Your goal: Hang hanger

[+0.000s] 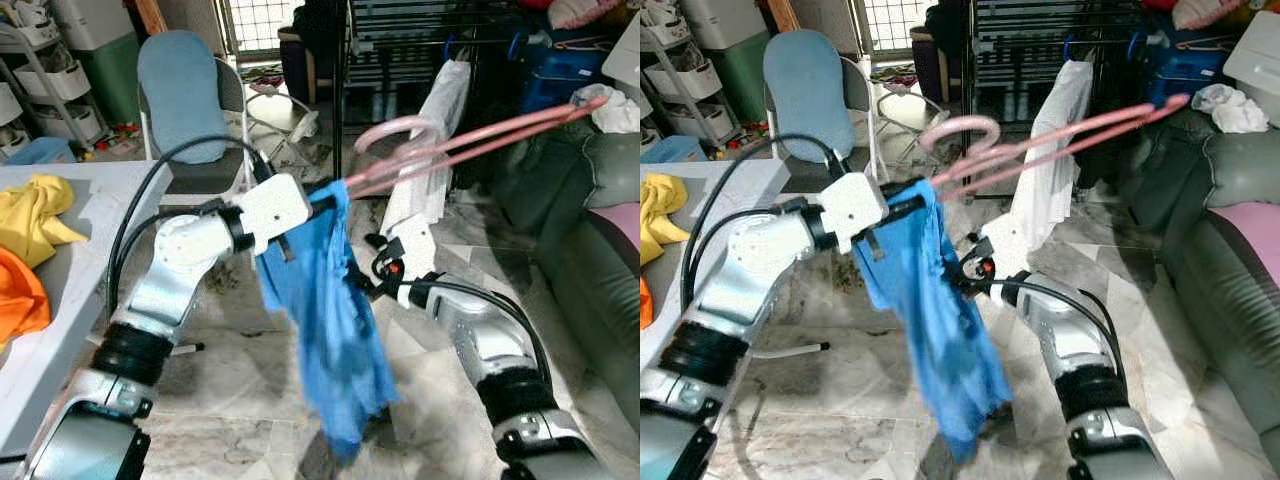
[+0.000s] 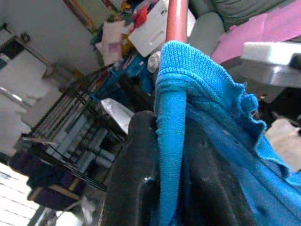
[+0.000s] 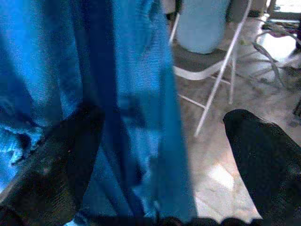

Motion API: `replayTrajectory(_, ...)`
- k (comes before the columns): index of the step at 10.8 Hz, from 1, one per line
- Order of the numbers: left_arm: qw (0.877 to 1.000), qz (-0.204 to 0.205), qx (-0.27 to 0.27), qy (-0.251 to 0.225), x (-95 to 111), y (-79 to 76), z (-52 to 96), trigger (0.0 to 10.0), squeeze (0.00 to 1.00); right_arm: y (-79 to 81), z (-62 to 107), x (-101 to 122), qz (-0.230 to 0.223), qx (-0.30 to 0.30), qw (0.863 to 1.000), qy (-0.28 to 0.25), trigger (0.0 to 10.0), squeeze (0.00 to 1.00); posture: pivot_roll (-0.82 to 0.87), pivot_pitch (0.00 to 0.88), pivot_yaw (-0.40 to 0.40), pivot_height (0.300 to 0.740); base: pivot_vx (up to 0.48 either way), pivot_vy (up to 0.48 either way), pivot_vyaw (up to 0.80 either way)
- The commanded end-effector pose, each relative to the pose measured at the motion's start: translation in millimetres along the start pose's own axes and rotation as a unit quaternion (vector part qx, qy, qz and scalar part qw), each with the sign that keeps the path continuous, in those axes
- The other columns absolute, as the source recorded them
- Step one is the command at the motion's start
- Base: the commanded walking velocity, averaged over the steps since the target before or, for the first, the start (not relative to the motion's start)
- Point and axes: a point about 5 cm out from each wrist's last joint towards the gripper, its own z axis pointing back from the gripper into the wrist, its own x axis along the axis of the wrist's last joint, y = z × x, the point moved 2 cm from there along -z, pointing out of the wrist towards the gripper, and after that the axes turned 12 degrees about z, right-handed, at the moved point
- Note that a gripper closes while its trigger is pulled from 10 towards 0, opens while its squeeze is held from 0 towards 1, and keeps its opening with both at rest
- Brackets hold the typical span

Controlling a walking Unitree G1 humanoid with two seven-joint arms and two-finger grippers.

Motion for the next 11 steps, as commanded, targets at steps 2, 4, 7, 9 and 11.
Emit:
replayTrajectory(2, 1.000, -0.018, 0.004, 0.000, 0.4, 4.2, -0.1, 0.0, 0.00, -1.3, 6.1, 13.5, -0.012, 0.015, 0.999, -0.036, 10.0, 0.00, 0.02, 0.011, 0.067, 0.740, 0.000, 0.000, 0.00)
replayTrajectory(4, 0.999, -0.026, 0.014, -0.015, 7.3, 7.4, -1.4, 0.0, 0.00, 9.6, 8.8, 8.8, -0.006, 0.056, 0.998, -0.028, 10.0, 0.00, 0.02, 0.008, 0.062, 0.740, 0.000, 0.000, 0.00)
replayTrajectory(7, 0.997, -0.041, 0.017, -0.060, 35.4, 13.4, -6.7, 0.0, 0.00, 13.7, 1.8, -0.7, -0.005, 0.044, 0.999, -0.010, 10.0, 0.00, 0.03, 0.003, 0.055, 0.740, 0.000, 0.000, 0.00)
replayTrajectory(9, 0.995, -0.044, 0.031, -0.087, 53.6, 21.1, -5.8, 0.0, 0.00, 7.8, 0.3, -6.1, -0.009, 0.013, 1.000, -0.002, 10.0, 0.00, 0.03, 0.004, 0.050, 0.740, 0.000, 0.000, 0.00)
replayTrajectory(11, 0.993, -0.057, 0.057, -0.087, 58.4, 35.8, 1.2, 0.0, 0.00, 5.7, 2.6, -9.5, -0.008, 0.006, 1.000, 0.001, 10.0, 0.00, 0.03, 0.005, 0.050, 0.740, 0.000, 0.000, 0.00)
